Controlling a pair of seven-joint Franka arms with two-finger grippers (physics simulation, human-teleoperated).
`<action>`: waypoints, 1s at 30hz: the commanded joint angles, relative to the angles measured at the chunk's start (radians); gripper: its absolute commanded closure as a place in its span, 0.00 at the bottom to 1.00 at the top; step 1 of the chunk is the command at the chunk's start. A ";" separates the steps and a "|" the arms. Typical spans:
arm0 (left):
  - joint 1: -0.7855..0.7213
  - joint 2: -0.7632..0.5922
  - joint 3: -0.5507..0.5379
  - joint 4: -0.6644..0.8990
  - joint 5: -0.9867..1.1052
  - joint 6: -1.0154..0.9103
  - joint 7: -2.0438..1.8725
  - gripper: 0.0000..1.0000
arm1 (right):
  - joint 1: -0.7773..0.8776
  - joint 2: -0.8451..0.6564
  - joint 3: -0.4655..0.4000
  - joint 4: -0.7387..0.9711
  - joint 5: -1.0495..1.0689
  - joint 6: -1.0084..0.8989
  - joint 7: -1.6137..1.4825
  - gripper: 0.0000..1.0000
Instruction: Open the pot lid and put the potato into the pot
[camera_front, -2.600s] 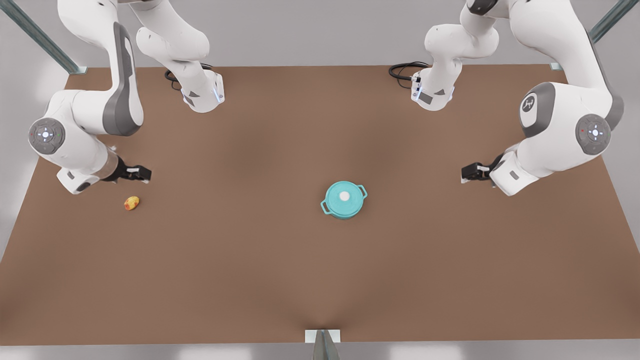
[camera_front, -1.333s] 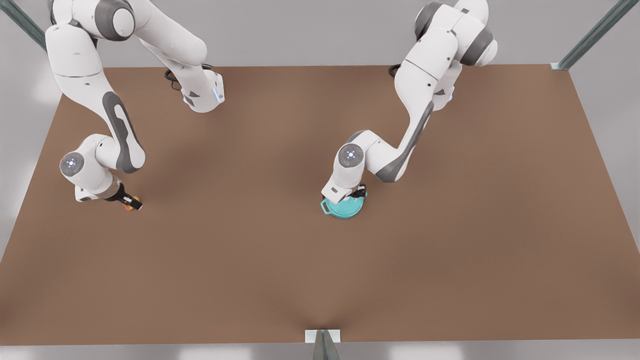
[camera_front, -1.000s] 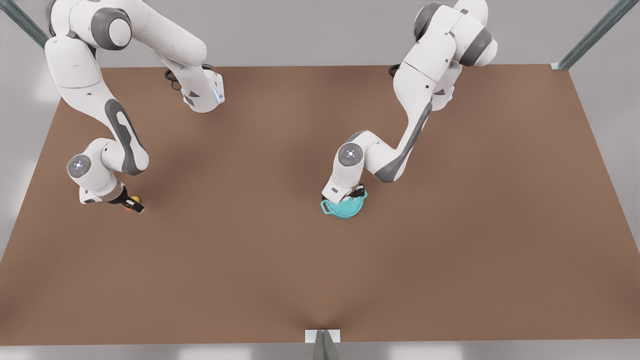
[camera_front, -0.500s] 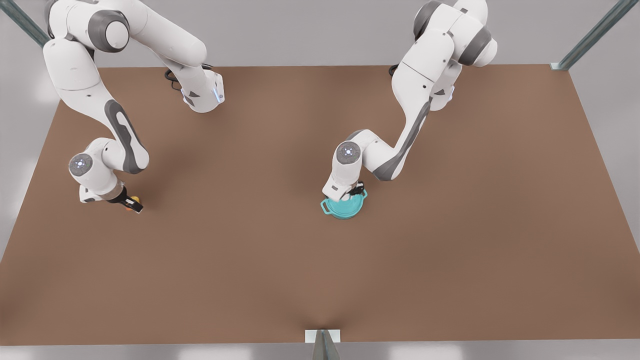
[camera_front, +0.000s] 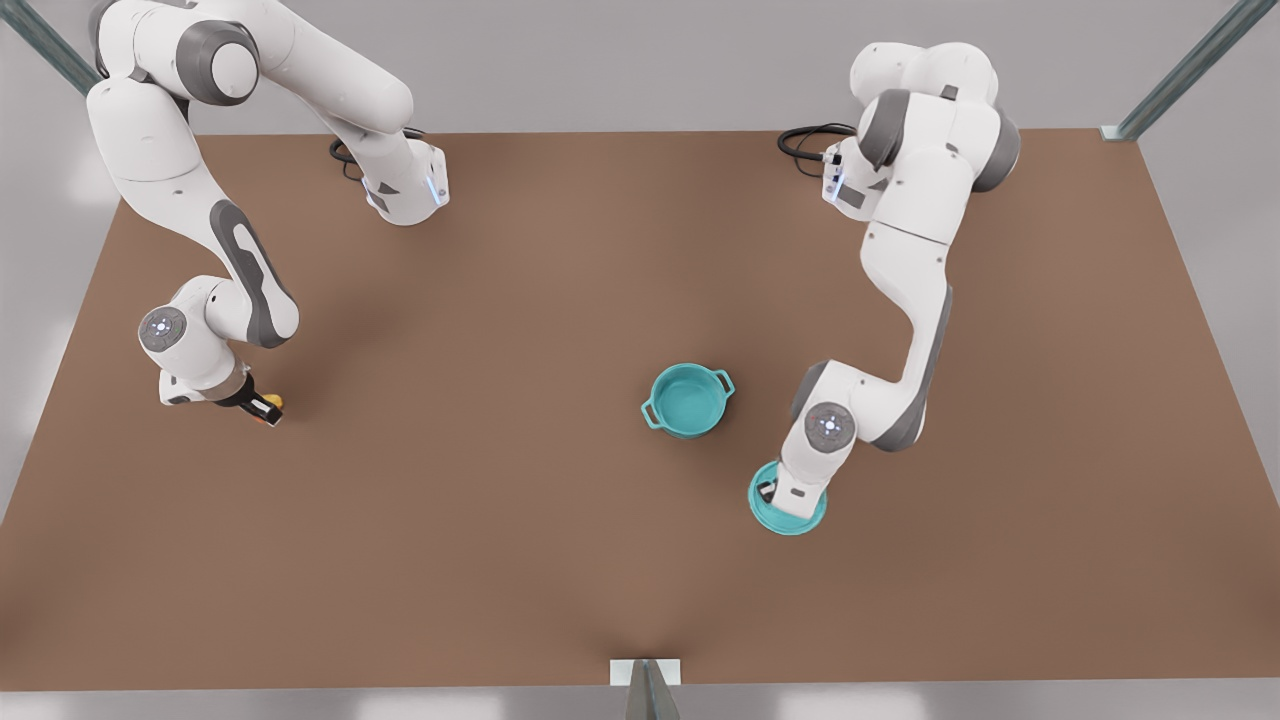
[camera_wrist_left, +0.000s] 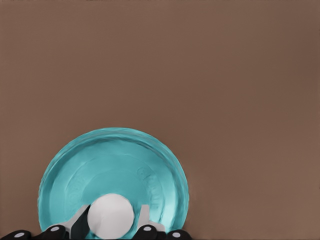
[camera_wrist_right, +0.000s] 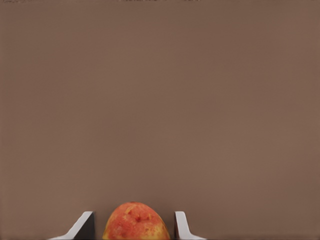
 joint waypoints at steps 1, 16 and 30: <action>0.002 -0.030 -0.005 0.005 0.009 -0.029 0.215 0.00 | 0.000 -0.002 0.000 0.000 0.001 -0.002 0.025 0.33; 0.266 -0.575 0.000 0.005 -0.285 -0.825 0.812 0.00 | 0.015 -0.013 0.006 -0.020 0.002 -0.006 0.050 0.32; 0.255 -0.572 -0.005 -0.001 -0.271 -0.831 0.731 0.00 | 0.015 -0.021 0.006 -0.019 0.002 -0.016 0.060 0.47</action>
